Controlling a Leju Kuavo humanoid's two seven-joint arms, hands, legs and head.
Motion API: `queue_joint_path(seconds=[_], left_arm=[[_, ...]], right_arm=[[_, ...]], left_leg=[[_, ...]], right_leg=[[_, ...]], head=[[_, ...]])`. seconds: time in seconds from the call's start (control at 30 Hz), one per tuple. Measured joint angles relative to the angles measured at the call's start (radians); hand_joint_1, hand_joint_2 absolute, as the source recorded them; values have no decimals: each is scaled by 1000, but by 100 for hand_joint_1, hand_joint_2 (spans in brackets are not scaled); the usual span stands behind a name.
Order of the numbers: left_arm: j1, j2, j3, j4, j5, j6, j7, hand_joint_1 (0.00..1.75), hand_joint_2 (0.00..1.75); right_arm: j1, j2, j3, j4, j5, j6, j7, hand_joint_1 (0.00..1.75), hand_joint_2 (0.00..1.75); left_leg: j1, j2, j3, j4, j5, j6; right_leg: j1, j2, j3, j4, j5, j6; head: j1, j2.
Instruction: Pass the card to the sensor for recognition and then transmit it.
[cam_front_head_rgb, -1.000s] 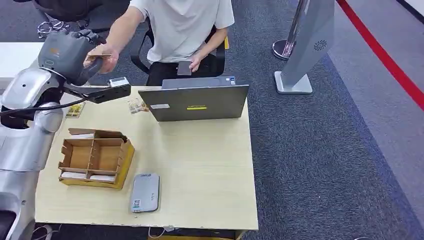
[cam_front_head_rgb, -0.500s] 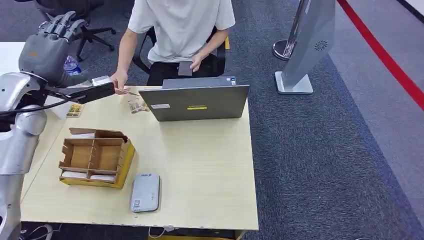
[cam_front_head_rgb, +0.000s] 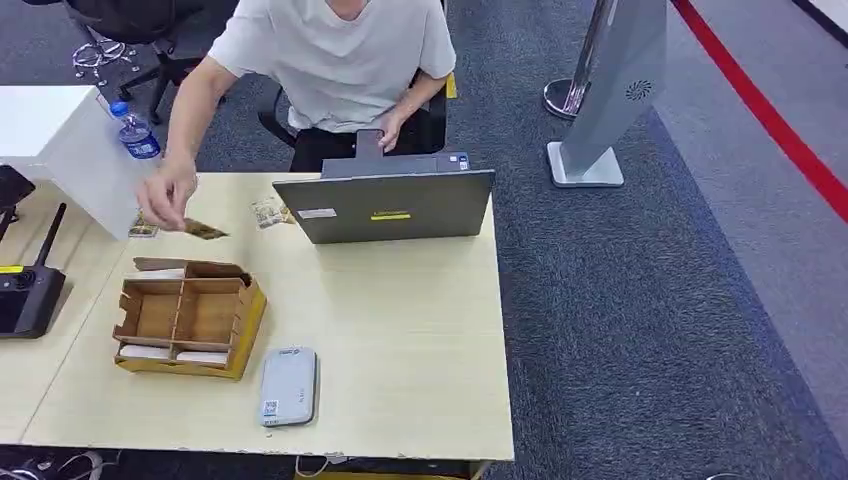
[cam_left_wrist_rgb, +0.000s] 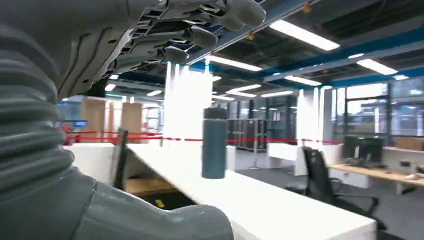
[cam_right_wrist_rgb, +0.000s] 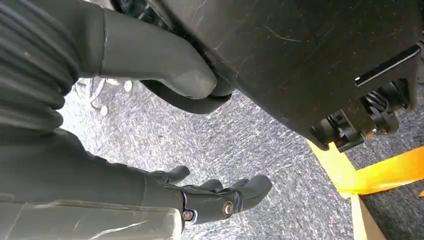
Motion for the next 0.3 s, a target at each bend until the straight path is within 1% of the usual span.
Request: queue_joint_path(seconds=[0.07,0.1,0.13,0.17,0.2,0.23,0.27,0.3], left_arm=[[31,15,49,20,36,23,55,0,175],[53,23,90,41,78,42,64,0,175],[75,29,146,71,137,62,56,0,175],[103,32,222,106,221,74,32,0,175],[131,31,299,141,310,73,7,0,175],[153,28,357,165,372,69,-12,0,175],[166,26,396,180,414,65,-24,0,175],[196,16,468,205,483,61,-42,0,175]], right_arm=[[1,0,0,0,-6,-9,0,0,175],[3,0,0,0,-7,-16,0,0,175],[4,0,0,0,-9,-21,0,0,175],[6,1,0,0,-15,-29,0,0,175],[7,2,-1,0,-21,-36,0,0,175],[8,3,-1,0,-22,-39,0,0,175],[8,3,-2,0,-23,-42,0,0,175],[10,5,-2,0,-23,-47,0,0,175]], left_leg=[[0,3,1,-1,-1,-1],[0,6,3,-1,-2,-3],[0,11,4,-1,-3,-3],[0,13,5,-1,-4,-4],[0,14,6,-2,-4,-4],[0,14,7,-3,-5,-5],[0,15,7,-3,-5,-5],[0,15,8,-3,-5,-6]], right_leg=[[0,3,1,0,0,-1],[0,6,1,0,0,-1],[0,10,1,0,0,-1],[0,13,0,0,0,-1],[0,14,0,0,0,-1],[0,14,1,0,-1,-2],[0,15,0,0,-1,-2],[0,15,0,0,-2,-3]], head=[[3,0],[3,0],[2,0],[2,0],[2,0],[2,0],[1,0],[-1,0]])
